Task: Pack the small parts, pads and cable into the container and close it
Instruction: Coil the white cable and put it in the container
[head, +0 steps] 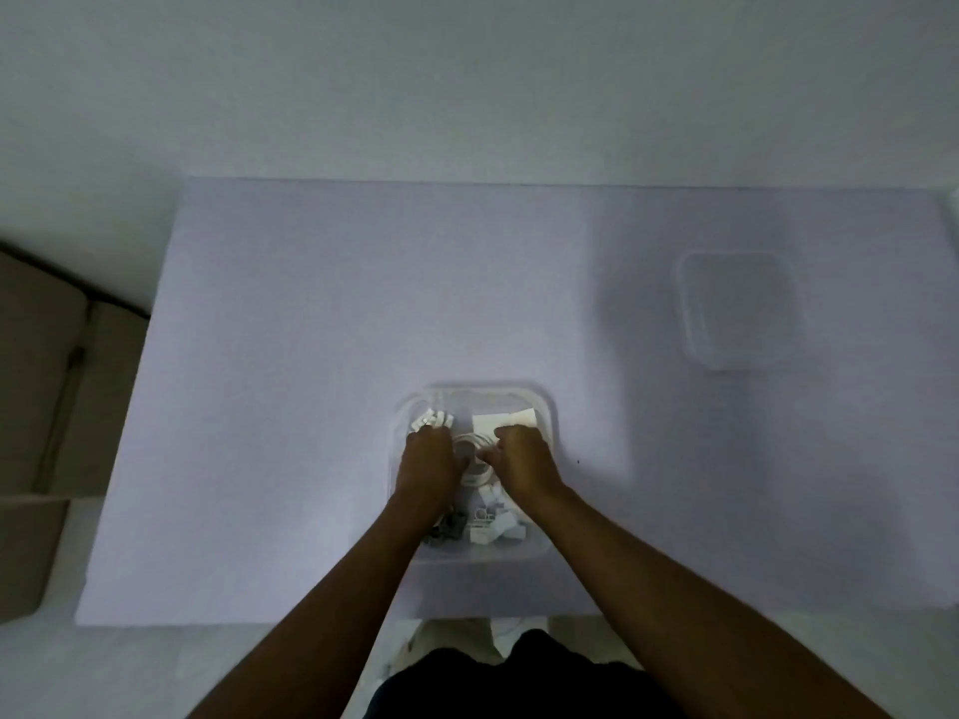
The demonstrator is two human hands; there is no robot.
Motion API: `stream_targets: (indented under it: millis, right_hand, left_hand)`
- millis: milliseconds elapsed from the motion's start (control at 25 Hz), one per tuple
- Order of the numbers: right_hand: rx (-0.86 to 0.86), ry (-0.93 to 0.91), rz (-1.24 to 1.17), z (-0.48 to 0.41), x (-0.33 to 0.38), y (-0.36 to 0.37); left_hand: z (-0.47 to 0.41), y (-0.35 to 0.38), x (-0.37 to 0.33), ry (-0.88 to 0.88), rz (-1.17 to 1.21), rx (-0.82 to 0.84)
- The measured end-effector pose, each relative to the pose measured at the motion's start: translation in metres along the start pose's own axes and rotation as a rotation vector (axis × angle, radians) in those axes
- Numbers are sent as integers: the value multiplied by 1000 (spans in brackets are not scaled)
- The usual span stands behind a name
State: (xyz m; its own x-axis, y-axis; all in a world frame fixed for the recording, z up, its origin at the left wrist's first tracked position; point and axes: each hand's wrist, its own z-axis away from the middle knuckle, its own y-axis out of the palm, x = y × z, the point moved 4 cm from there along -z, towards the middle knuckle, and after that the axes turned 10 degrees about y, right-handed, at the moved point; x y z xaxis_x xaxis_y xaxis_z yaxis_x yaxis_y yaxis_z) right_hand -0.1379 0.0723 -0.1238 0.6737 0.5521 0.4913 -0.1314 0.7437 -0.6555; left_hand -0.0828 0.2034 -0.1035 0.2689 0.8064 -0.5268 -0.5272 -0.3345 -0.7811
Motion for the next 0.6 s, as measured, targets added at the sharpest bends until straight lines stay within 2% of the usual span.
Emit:
stream_targets:
  millis: [80, 160, 240, 320, 440, 600]
  right_hand:
    - [-35, -73, -76, 7, 11, -19]
    - [-140, -129, -171, 11, 17, -56]
    - [-206, -64, -341, 5, 6, -101]
    - [-262, 35, -476, -7, -17, -149]
    - [-404, 98, -462, -31, -62, -224]
    - [-456, 228, -415, -67, -146, -290]
  left_hand:
    - [-2, -16, -12, 4, -6, -45]
    - [-12, -41, -39, 53, 31, -145]
    - [-31, -66, -71, 107, 104, -238]
    - [-56, -73, -102, 160, 189, -256]
    - [-100, -45, -157, 160, 301, -180]
    - [-151, 34, -235, 125, 307, 40]
